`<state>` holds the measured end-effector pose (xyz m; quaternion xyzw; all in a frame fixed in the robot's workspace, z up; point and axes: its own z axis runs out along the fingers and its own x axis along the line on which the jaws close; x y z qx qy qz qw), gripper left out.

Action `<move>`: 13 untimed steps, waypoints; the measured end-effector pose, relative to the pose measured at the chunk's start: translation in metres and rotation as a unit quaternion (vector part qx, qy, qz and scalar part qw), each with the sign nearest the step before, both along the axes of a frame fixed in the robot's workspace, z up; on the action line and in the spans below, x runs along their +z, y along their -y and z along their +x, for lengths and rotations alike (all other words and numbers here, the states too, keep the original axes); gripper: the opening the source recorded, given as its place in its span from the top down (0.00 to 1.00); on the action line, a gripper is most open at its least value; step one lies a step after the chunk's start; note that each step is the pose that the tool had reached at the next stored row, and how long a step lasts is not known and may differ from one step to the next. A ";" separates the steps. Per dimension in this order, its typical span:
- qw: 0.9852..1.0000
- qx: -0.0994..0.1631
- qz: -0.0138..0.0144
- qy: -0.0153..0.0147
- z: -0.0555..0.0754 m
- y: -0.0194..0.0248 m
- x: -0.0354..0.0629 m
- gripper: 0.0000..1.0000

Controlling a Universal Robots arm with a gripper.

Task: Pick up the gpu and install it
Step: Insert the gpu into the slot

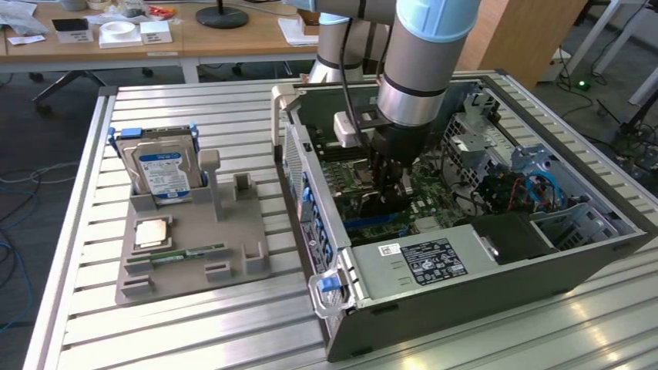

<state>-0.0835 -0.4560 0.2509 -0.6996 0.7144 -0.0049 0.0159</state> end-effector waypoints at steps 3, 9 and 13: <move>1.000 0.000 0.000 0.000 0.000 0.0000 -0.0006 0.73; 1.000 0.000 0.000 0.000 0.000 0.0000 -0.0016 0.73; 1.000 0.000 0.000 0.000 0.000 0.0000 -0.0021 0.73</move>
